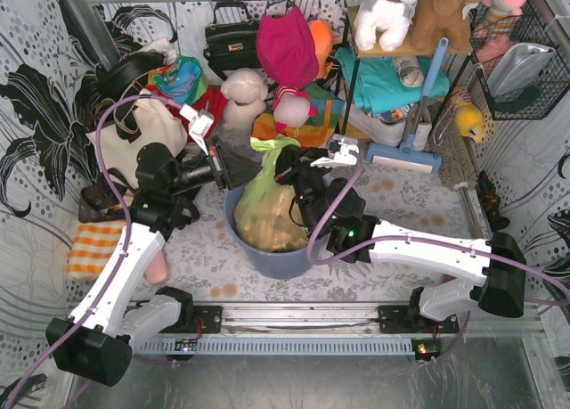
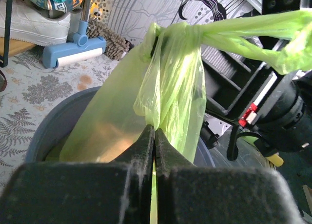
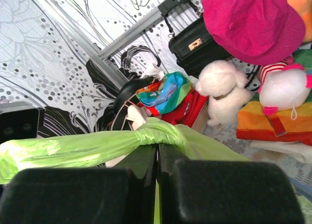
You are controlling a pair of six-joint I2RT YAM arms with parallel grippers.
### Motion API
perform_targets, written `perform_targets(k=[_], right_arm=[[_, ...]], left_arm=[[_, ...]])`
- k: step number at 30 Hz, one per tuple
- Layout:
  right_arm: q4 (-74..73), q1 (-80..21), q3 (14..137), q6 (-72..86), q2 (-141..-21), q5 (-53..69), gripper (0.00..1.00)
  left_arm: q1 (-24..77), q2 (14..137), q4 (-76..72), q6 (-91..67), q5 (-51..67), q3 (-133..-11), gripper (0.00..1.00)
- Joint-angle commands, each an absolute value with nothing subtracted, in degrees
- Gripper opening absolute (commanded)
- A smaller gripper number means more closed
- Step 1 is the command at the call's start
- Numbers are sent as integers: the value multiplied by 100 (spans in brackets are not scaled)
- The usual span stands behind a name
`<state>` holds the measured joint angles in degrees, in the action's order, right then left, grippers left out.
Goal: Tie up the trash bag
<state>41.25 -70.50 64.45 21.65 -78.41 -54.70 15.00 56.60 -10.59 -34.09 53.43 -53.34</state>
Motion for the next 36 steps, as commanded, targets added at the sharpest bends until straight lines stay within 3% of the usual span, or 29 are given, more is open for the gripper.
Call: perform_targets(k=[1,20,36], right_arm=[[5177,-6942,6196,1821,-7875,-4970,0],[5440,-6616,5522,1873,-7744,-2152,0],[6466,-6395,5420,1194,-7893,-908,0]], left_arm=[[1492,5407,-1074,-3354,5626,-5283,8],[1507,5125,-760,-3485,5839,-5528,7],[1940,5000,-947,-3686,6120,-5211,7]])
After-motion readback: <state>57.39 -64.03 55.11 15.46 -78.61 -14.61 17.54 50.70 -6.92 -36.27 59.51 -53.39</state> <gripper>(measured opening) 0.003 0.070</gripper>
